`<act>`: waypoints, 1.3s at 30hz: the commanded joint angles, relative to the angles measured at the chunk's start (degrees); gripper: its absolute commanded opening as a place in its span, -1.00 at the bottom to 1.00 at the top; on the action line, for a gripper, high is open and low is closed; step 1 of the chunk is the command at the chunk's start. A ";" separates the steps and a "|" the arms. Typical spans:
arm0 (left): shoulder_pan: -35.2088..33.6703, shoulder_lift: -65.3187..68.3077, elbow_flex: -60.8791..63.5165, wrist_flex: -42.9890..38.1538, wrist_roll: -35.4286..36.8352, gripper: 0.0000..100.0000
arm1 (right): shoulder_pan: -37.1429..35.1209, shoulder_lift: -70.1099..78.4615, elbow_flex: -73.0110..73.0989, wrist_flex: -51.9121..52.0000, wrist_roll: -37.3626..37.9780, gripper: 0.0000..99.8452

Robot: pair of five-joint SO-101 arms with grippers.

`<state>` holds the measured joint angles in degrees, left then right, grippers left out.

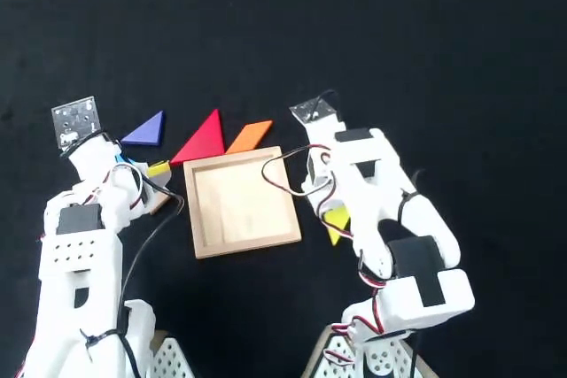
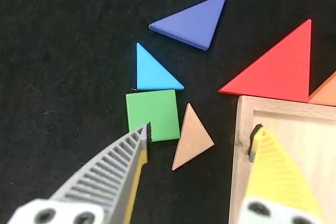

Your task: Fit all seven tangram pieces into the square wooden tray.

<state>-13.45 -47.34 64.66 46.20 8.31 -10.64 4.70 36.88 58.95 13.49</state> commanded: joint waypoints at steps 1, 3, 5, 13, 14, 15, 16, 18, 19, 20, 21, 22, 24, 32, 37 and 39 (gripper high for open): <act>-0.75 -0.18 -0.13 -1.14 0.26 -0.38 | -0.18 0.48 -0.84 0.00 -1.32 -0.64; -0.75 -0.18 -0.13 -1.23 0.26 -0.38 | -0.44 -0.04 -1.10 0.35 -1.32 -0.64; -0.75 -0.18 0.04 -1.32 0.26 -0.38 | -0.35 -2.42 -1.89 2.02 -1.14 -0.64; -0.84 -0.18 1.27 -3.60 0.26 -0.38 | -5.89 -20.70 -4.79 11.78 -1.67 -0.65; -0.92 -0.18 1.19 -3.60 0.26 -0.38 | -7.82 -22.55 -4.88 12.22 -2.55 -0.65; -1.10 -0.26 1.10 -3.52 0.26 -0.38 | -9.93 -24.22 -4.97 12.13 -3.78 -0.65; -1.89 -0.26 0.92 -3.52 0.26 -0.38 | -11.69 -25.36 -4.97 11.69 -4.57 -0.65; -4.18 -0.26 0.66 -3.69 0.44 -0.38 | -14.68 -26.24 -5.41 10.11 -5.19 -0.65; -5.41 -0.26 0.31 -3.69 1.14 -0.38 | -15.91 -25.80 -6.37 9.85 -5.19 -0.65; -6.73 -0.26 0.04 -3.69 2.37 -0.38 | -16.97 -25.10 -7.60 9.76 -5.19 -0.65; -7.96 -0.26 -0.13 -3.69 3.43 -0.38 | -17.93 -24.04 -9.27 9.76 -5.19 -0.65; -9.01 -0.26 -0.13 -3.78 4.13 -0.38 | -18.64 -22.73 -11.38 9.85 -5.27 -0.65; -10.15 -0.26 -0.13 -3.87 4.66 -0.38 | -19.87 -19.03 -16.13 10.64 -5.27 -0.65; -12.88 -0.26 0.31 -5.36 4.75 -0.38 | -25.41 2.42 -34.59 15.47 -17.14 -0.65; -14.90 -0.26 -0.04 -5.36 6.24 -0.38 | -31.12 12.26 -37.23 15.30 -22.07 -0.65; -15.16 -0.26 0.31 -6.59 6.42 -0.38 | -32.44 14.64 -37.14 14.33 -24.44 -0.65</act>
<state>-27.60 -47.34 66.33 41.54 13.85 -40.70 17.71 3.03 73.89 -7.69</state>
